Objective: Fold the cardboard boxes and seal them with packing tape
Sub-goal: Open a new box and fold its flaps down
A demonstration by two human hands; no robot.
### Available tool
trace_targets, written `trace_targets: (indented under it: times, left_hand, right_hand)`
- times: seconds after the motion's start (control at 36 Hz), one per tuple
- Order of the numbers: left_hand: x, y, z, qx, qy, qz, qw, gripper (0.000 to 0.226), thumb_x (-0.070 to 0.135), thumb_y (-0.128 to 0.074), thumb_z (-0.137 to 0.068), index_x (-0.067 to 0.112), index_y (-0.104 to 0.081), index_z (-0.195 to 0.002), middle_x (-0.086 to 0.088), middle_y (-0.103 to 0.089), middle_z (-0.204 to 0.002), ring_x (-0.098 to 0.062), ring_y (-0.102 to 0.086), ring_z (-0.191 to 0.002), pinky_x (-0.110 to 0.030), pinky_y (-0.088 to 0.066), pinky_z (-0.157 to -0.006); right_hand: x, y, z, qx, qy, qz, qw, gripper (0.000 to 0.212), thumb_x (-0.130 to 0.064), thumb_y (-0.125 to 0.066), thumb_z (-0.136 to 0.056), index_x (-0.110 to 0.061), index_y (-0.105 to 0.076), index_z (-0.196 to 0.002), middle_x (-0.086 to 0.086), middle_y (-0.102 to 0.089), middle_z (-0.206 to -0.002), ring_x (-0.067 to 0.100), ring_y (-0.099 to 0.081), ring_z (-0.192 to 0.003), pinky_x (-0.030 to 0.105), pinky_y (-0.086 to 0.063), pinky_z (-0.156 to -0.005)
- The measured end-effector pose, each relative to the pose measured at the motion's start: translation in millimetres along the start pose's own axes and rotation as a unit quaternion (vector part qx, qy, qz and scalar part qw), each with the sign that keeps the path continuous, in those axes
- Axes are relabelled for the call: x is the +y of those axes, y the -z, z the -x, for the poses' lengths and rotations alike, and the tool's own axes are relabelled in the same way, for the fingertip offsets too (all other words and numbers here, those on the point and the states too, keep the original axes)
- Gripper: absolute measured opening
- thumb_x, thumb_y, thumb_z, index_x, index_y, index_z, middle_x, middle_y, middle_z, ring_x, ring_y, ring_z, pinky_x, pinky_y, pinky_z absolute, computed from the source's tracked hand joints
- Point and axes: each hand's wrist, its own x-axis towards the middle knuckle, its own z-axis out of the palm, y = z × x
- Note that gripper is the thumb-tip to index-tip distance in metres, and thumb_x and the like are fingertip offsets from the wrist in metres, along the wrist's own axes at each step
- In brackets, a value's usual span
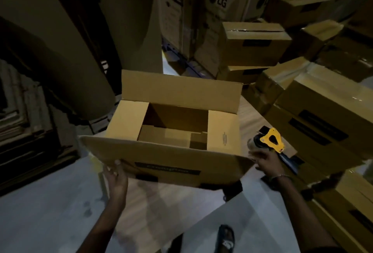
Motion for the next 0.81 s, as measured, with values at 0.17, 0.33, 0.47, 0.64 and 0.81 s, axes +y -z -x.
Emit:
trace_targets:
  times: [0.17, 0.33, 0.47, 0.64, 0.81]
  left_hand:
    - [12.3, -45.8, 69.5, 0.079, 0.065, 0.129, 0.986, 0.104, 0.101, -0.04, -0.076, 0.045, -0.021, -0.161, 0.001, -0.049, -0.157, -0.03, -0.055, -0.137, -0.057, -0.042, -0.116]
    - [74.4, -125.4, 178.0, 0.073, 0.079, 0.265, 0.958, 0.09, 0.082, -0.05, -0.091, 0.043, -0.016, -0.165, -0.002, -0.034, -0.168, -0.028, -0.036, -0.151, -0.058, -0.021, -0.126]
    - [104.8, -181.0, 216.3, 0.057, 0.078, 0.15, 0.984, 0.112, 0.059, -0.071, -0.091, 0.031, 0.008, -0.166, -0.004, -0.028, -0.17, -0.029, -0.024, -0.157, -0.043, -0.005, -0.126]
    - [101.2, -179.8, 217.9, 0.063, 0.093, 0.119, 0.987, 0.082, 0.022, -0.068, -0.094, 0.031, -0.023, -0.162, -0.008, -0.057, -0.136, -0.025, -0.057, -0.117, -0.059, -0.042, -0.111]
    - [96.0, -153.5, 198.8, 0.07, 0.049, 0.114, 0.99, 0.056, 0.028, -0.064, -0.08, 0.045, -0.052, -0.132, -0.001, -0.065, -0.128, -0.022, -0.061, -0.109, -0.051, -0.054, -0.095]
  right_hand:
    - [-64.1, -5.8, -93.9, -0.002, 0.079, 0.026, 0.997, 0.036, -0.036, -0.079, -0.091, -0.024, -0.065, -0.122, 0.004, -0.069, -0.114, 0.025, -0.066, -0.099, 0.049, -0.059, -0.085]
    - [-127.2, -15.1, -159.9, -0.036, 0.055, -0.038, 0.997, 0.104, -0.052, -0.089, -0.075, -0.017, -0.033, -0.155, 0.007, -0.059, -0.139, 0.028, -0.057, -0.124, 0.045, -0.05, -0.103]
    - [-140.5, -17.7, -175.4, -0.074, 0.089, -0.073, 0.991, 0.077, -0.031, -0.091, -0.078, -0.012, -0.052, -0.142, 0.007, -0.064, -0.129, 0.023, -0.06, -0.108, 0.037, -0.051, -0.094]
    - [-122.2, -8.2, -164.5, -0.068, 0.121, -0.051, 0.989, 0.048, -0.029, -0.088, -0.081, -0.009, -0.074, -0.123, 0.009, -0.075, -0.114, 0.027, -0.068, -0.103, 0.041, -0.055, -0.095]
    - [-72.2, 8.9, -124.6, -0.026, 0.13, -0.016, 0.991, 0.044, -0.044, -0.083, -0.085, -0.012, -0.077, -0.114, 0.008, -0.077, -0.106, 0.029, -0.071, -0.098, 0.043, -0.059, -0.087]
